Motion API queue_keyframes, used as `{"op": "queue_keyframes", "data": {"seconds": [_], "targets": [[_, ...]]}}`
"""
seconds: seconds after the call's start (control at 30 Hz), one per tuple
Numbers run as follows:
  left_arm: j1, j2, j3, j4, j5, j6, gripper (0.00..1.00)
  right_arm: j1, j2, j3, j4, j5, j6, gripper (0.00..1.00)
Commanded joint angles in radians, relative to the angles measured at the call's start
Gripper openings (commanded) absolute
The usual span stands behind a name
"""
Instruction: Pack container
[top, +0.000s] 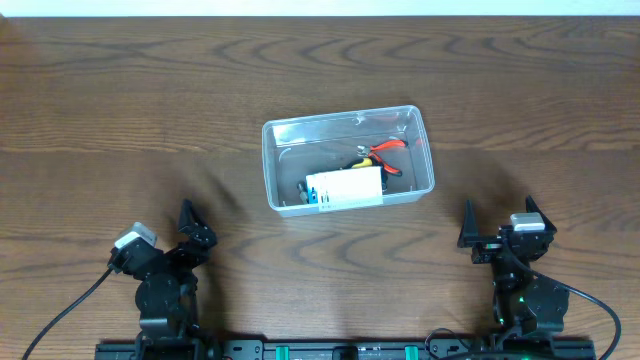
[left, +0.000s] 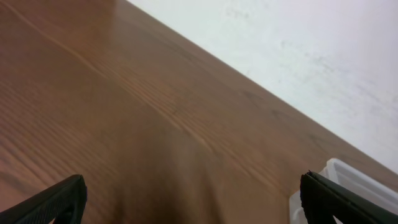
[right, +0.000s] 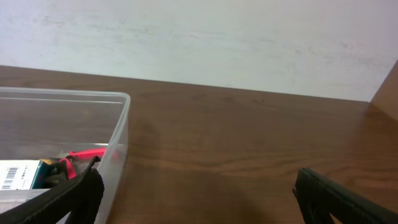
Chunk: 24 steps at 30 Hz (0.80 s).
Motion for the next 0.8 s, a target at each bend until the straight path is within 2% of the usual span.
{"op": "queue_keyframes", "data": {"seconds": [0.0, 0.23, 0.5, 0.77], "targets": [[-0.004, -0.01, -0.024, -0.001, -0.005, -0.014, 0.98, -0.011, -0.007, -0.003, -0.001, -0.003, -0.013, 0.99], [-0.004, -0.01, -0.027, 0.0, -0.005, 0.025, 0.98, -0.011, -0.007, -0.003, -0.001, -0.004, -0.013, 0.99], [-0.004, -0.01, -0.027, -0.001, -0.005, 0.251, 0.98, -0.011, -0.007, -0.003, -0.001, -0.004, -0.013, 0.99], [-0.004, -0.008, -0.027, -0.001, -0.005, 0.256, 0.98, -0.011, -0.007, -0.003, -0.001, -0.003, -0.013, 0.99]]}}
